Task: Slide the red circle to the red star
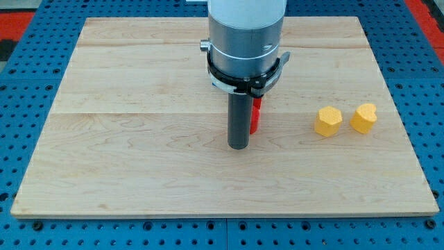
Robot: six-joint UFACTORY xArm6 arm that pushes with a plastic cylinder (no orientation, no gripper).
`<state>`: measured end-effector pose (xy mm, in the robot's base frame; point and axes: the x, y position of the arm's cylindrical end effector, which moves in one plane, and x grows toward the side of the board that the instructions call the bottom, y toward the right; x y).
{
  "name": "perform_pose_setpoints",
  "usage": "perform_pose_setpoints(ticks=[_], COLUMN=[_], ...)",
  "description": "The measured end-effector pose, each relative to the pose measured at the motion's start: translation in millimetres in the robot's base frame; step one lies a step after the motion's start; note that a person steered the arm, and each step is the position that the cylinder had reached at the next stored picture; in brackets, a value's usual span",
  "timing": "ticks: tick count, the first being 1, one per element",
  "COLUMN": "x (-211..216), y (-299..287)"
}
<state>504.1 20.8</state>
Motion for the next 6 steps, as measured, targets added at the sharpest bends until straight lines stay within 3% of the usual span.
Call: perform_pose_setpoints(ticks=[4,6], x=[-44.1,5.4], y=[1.1,-1.6])
